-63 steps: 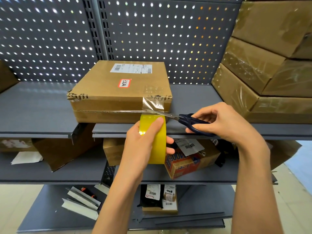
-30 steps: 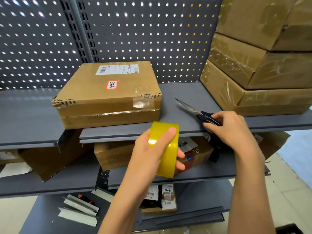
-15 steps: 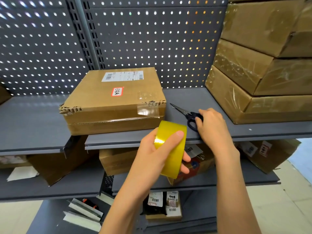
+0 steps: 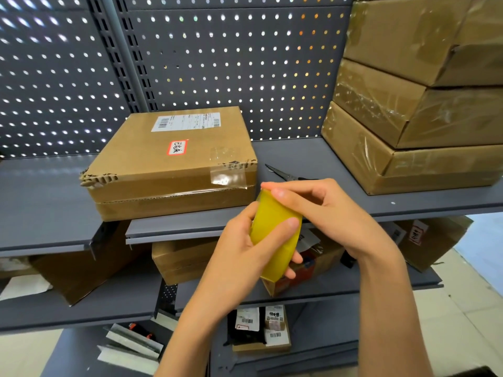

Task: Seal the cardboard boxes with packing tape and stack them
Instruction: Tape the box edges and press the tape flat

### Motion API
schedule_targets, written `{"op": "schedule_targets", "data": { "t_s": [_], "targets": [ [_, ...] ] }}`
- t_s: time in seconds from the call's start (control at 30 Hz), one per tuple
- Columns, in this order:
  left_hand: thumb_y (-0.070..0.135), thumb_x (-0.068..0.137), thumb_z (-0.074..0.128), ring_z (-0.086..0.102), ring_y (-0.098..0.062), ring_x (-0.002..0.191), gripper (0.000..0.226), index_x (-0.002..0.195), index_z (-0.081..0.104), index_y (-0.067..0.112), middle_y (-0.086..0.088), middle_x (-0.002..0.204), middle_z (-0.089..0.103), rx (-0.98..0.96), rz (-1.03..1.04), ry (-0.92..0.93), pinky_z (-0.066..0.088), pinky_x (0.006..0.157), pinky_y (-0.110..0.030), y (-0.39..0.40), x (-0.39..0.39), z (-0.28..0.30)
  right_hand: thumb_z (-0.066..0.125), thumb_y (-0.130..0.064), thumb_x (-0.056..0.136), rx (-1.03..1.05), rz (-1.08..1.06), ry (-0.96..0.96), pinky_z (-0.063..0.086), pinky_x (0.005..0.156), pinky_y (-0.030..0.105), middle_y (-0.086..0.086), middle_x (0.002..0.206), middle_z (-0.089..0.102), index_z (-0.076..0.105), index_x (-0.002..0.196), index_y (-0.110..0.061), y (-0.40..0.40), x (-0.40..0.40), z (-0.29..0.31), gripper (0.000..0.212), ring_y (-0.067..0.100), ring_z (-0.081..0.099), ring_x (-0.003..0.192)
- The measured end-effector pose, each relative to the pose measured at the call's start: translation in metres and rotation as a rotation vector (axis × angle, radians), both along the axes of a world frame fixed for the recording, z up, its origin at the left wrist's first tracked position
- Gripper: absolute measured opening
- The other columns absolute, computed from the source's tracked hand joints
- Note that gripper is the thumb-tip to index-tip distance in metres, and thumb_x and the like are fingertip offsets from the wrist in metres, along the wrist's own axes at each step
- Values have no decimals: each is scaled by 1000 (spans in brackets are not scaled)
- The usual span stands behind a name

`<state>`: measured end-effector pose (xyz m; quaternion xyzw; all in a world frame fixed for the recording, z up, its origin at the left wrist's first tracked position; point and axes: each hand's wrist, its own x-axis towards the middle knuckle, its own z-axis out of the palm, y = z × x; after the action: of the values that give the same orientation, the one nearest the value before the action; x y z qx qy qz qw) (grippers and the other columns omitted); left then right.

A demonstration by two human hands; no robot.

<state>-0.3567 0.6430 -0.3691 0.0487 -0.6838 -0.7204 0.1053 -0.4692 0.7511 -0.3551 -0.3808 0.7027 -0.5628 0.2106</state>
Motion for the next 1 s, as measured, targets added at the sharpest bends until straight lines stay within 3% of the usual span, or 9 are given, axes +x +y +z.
{"op": "schedule_targets", "data": {
  "t_s": [0.17, 0.37, 0.5, 0.6, 0.8, 1.0],
  "targets": [
    [30, 79, 62, 65, -17, 54, 27, 103, 57, 20, -8, 68, 68, -32, -26, -10, 52, 52, -24, -1, 5, -4, 63, -31, 83, -70, -71, -97, 49, 72, 14, -9, 91, 74, 75, 99, -21, -4, 0, -9, 22, 1, 66, 87],
    [34, 78, 63, 68, -17, 63, 34, 110, 56, 25, -2, 74, 68, -96, -45, -19, 54, 56, -27, -2, 11, -9, 69, -33, 69, -122, -122, -240, 52, 81, 29, 3, 91, 74, 76, 91, -14, -8, -3, -21, 30, 16, 67, 91],
    [34, 79, 64, 69, -18, 66, 36, 112, 56, 23, 0, 76, 68, -112, -23, -34, 56, 58, -31, -4, 11, -13, 70, -22, 79, -124, -152, -205, 52, 74, 19, -1, 88, 74, 76, 85, -17, -12, 1, -23, 10, 7, 67, 86],
    [35, 79, 64, 69, -20, 67, 35, 110, 57, 21, -1, 76, 69, -112, -8, -39, 57, 59, -33, -5, 11, -16, 65, -13, 87, -125, -184, -143, 50, 68, 13, -6, 82, 73, 74, 83, -18, -17, 5, -23, 11, 1, 65, 78],
    [32, 78, 64, 68, -21, 61, 30, 102, 60, 14, -5, 70, 68, -47, 78, -37, 57, 56, -34, -3, 8, -15, 58, -16, 93, -137, -251, -13, 49, 75, 20, -6, 86, 68, 66, 87, -22, -23, 20, -24, 12, 4, 64, 83],
    [32, 74, 62, 63, -20, 51, 35, 97, 59, 5, -11, 63, 66, 105, 105, -6, 56, 50, -30, 1, 5, -3, 54, -16, 95, -338, -290, 2, 48, 76, 18, -7, 88, 67, 63, 92, -19, -25, 32, -18, 10, 3, 62, 84]
  ]
}}
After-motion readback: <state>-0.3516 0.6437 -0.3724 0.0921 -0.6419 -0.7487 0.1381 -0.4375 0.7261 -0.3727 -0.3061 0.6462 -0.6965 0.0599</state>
